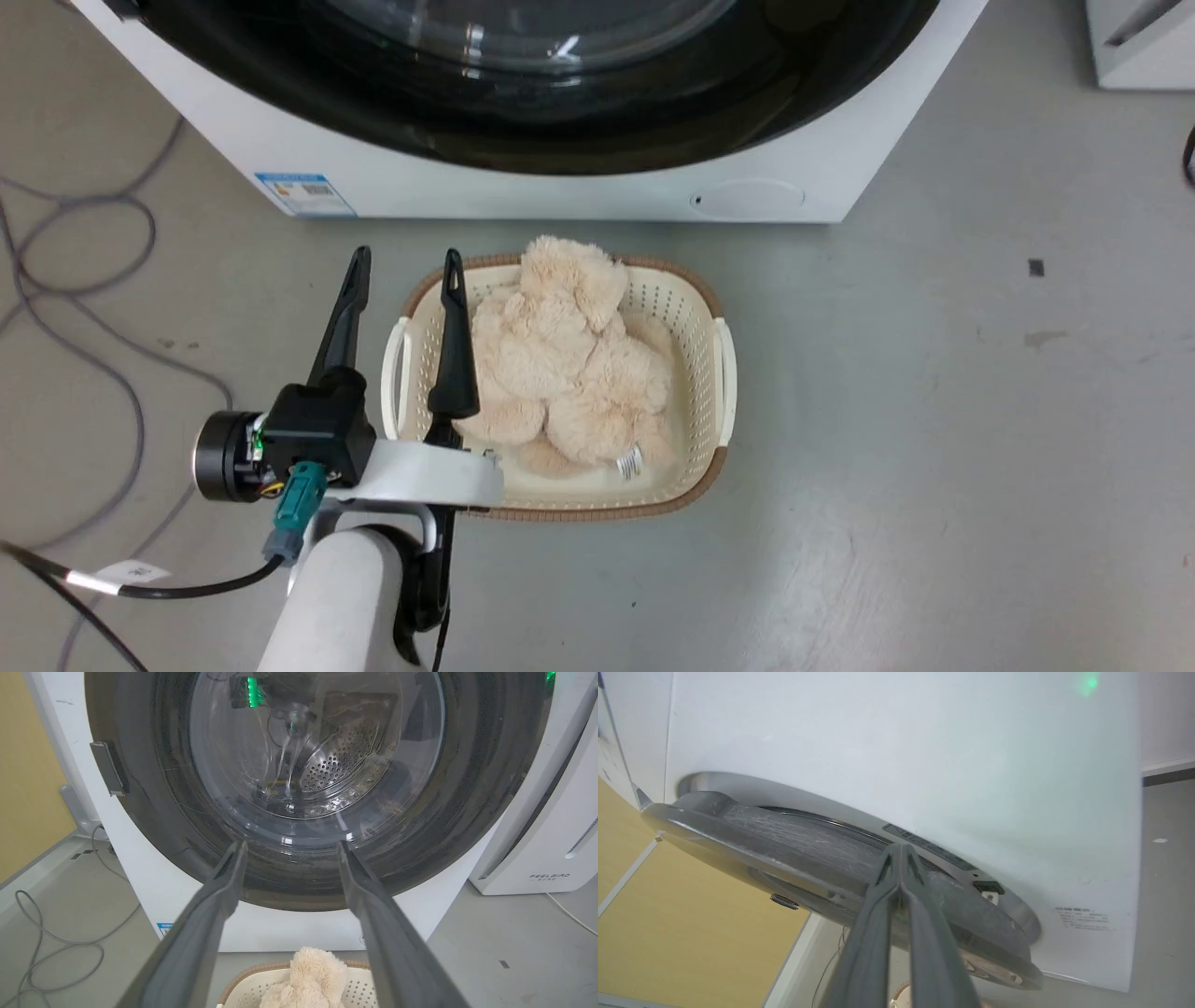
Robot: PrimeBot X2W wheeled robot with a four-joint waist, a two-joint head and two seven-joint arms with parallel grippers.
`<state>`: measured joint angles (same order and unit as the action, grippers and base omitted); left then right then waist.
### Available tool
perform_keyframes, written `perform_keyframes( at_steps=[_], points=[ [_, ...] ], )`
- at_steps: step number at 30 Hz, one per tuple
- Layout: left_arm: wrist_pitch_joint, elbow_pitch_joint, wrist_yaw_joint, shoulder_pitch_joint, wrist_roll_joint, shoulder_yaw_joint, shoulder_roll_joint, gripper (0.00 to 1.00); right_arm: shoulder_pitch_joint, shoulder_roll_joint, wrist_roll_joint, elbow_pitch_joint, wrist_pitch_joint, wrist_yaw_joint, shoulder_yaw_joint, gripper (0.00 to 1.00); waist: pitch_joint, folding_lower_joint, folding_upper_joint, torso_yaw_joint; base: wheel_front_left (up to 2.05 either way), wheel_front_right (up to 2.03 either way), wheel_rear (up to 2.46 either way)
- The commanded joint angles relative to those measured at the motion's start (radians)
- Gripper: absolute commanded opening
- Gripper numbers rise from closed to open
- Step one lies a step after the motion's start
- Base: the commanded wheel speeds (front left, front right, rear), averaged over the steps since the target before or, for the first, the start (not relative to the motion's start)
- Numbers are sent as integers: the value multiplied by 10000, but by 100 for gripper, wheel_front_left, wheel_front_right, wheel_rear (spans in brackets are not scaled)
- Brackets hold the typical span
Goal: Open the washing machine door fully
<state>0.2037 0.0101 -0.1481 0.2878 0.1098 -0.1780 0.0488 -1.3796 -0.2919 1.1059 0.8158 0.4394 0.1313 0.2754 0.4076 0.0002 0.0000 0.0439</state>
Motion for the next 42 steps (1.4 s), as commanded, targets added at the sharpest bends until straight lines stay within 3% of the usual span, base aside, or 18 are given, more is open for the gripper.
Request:
perform_keyframes(
  at_steps=[1,23,42],
  points=[
    [109,-43,-83,223,66,-45,12,100,-512,-36,241,261,135,-4,152,0,139,-2,0,29,0,0,0],
    [569,57,-510,907,395,-495,14,100,-2675,-280,2094,1668,3506,-5,2050,0,1000,-2,0,225,0,0,0],
    [580,904,-19,-84,113,-267,14,100,778,-322,3077,507,4898,-6,2059,0,-914,-2,0,525,0,0,0]
  ],
)
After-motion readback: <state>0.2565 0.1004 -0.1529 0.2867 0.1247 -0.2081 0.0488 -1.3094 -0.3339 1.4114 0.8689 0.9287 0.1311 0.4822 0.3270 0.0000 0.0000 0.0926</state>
